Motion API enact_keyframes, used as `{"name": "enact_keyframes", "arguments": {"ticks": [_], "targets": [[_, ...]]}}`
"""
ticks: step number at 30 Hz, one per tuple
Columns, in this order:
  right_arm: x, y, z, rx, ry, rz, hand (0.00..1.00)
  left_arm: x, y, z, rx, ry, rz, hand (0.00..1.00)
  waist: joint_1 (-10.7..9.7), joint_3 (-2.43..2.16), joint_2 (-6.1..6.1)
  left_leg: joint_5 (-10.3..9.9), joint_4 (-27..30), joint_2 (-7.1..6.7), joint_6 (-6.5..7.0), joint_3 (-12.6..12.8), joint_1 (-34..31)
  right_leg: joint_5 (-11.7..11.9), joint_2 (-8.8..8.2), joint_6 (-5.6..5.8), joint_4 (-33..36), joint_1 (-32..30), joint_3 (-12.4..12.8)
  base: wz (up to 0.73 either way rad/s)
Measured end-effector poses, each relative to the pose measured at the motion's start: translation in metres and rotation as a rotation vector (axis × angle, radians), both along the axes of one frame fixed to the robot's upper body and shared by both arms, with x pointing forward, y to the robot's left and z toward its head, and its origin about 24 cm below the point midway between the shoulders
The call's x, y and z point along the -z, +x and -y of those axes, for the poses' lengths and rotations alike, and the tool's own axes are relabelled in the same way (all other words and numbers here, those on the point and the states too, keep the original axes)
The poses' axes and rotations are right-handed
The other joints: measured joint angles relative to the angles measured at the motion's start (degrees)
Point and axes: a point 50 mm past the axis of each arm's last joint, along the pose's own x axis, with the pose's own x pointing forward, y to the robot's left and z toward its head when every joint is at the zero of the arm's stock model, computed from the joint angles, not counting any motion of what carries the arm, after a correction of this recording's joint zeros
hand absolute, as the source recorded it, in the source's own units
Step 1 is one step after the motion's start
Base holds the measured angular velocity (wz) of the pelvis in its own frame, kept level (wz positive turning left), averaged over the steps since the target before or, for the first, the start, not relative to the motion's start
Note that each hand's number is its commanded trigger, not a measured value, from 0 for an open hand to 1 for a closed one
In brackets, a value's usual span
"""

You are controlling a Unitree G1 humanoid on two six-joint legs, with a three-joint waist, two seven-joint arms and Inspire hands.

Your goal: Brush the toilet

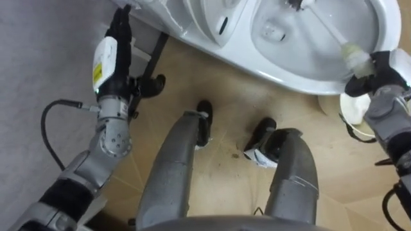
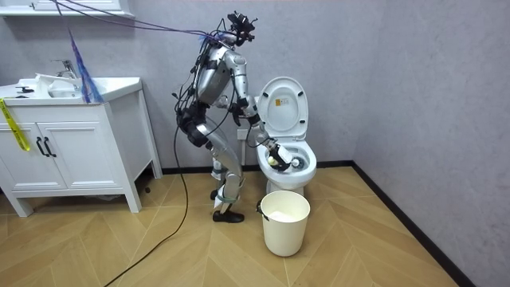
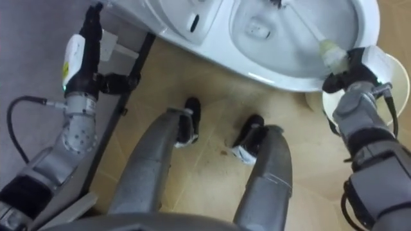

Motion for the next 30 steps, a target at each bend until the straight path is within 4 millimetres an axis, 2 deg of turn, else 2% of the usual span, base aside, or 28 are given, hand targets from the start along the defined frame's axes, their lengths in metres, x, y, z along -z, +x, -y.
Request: {"name": "enact_keyframes", "arguments": {"ticks": [1, 2, 3, 5, 6, 7, 8, 11, 18, 22, 27, 30], "targets": [[0.002, 0.0, -0.004, -0.039, -0.044, -0.02, 1.0, 0.0, 0.0, 0.002, -0.009, -0.01, 0.004, 0.0, 0.5, -0.08, 0.36, 0.0, 0.0, 0.11, 0.0, -0.2, 0.3, 0.1, 0.52, 0.07, -0.3, 0.5, -0.1, -0.03], [0.004, -0.001, -0.006, -0.077, -0.09, -0.044, 1.0, 0.0, 0.001, 0.006, -0.012, -0.011, 0.014, 0.0, 1.0, -0.07, 1.59, 0.0, 0.1, 0.26, 0.0, -0.8, 0.6, 0.3, 0.83, 0.24, -1.0, 1.7, -0.7, 0.0], [0.006, -0.003, -0.006, -0.089, -0.11, -0.059, 1.0, -0.001, 0.002, 0.008, -0.011, -0.015, 0.02, 0.0, 1.4, -0.1, 2.11, 0.0, 0.1, 0.37, 0.01, -1.0, 0.8, 0.4, 1.02, 0.31, -1.5, 2.1, -1.0, -0.05], [0.01, -0.009, -0.004, -0.132, -0.211, -0.108, 1.0, -0.004, 0.003, 0.011, -0.021, -0.004, 0.056, 0.0, 3.4, -0.57, 3.64, 0.0, -0.1, 0.94, 0.0, -1.3, 1.2, 0.7, 1.62, 0.64, -2.8, 3.0, -1.7, -0.13], [0.01, -0.01, -0.002, -0.139, -0.23, -0.118, 1.0, -0.005, 0.003, 0.01, -0.025, -0.004, 0.061, 0.0, 3.6, -0.66, 4.11, 0.0, -0.2, 1.02, -0.01, -1.5, 1.3, 0.8, 1.65, 0.6, -3.2, 3.4, -2.2, 0.0], [0.011, -0.012, -0.002, -0.175, -0.275, -0.143, 1.0, -0.007, 0.004, 0.009, -0.038, -0.005, 0.074, 0.0, 3.9, -1.01, 4.76, 0.0, -0.4, 1.08, -0.03, -1.7, 1.5, 1.0, 1.75, 0.47, -3.6, 3.8, -2.5, 0.0], [0.011, -0.013, -0.002, -0.207, -0.328, -0.17, 1.0, -0.009, 0.005, 0.006, -0.054, 0.002, 0.092, 0.0, 4.3, -1.09, 5.42, 0.0, -0.7, 1.37, -0.14, -2.0, 1.8, 1.2, 2.38, 0.64, -4.5, 4.4, -2.6, -0.03], [0.012, -0.013, -0.003, -0.242, -0.406, -0.234, 1.0, -0.016, 0.008, 0.005, -0.071, -0.001, 0.139, 0.0, 5.7, -1.11, 5.87, 0.2, -2.1, 1.97, -0.46, -1.9, 3.1, 2.0, 2.82, 0.23, -6.3, 5.8, -3.2, -0.1], [0.018, -0.018, -0.004, -0.246, -0.427, -0.309, 1.0, -0.022, 0.001, 0.01, -0.045, -0.019, 0.177, 0.0, 6.4, -1.16, 6.35, 0.0, -4.1, 2.07, -0.99, -2.3, 5.5, 2.1, 4.21, 0.14, -8.9, 8.5, -3.3, 0.0], [0.023, -0.023, -0.005, -0.248, -0.419, -0.327, 1.0, -0.026, 0.0, 0.012, -0.024, -0.023, 0.205, 0.0, 6.2, -1.15, 6.33, -0.5, -4.8, 2.24, -1.14, -2.6, 6.5, 2.2, 4.64, 0.39, -10.4, 10.0, -3.8, 0.0], [0.028, -0.026, -0.008, -0.285, -0.457, -0.36, 1.0, -0.021, -0.005, 0.011, -0.032, -0.001, 0.202, 0.0, 4.2, -1.07, 6.16, -0.5, -4.9, 1.99, -1.12, -2.5, 8.0, 2.0, 4.6, 0.77, -11.0, 11.5, -3.5, 0.02], [0.03, -0.028, -0.008, -0.296, -0.452, -0.396, 1.0, -0.019, -0.005, 0.011, -0.023, 0.0, 0.189, 0.0, 3.2, -0.99, 5.61, -0.5, -5.0, 1.87, -1.12, -2.0, 9.9, 1.7, 4.51, 1.13, -11.2, 13.1, -2.9, -0.01]]}}
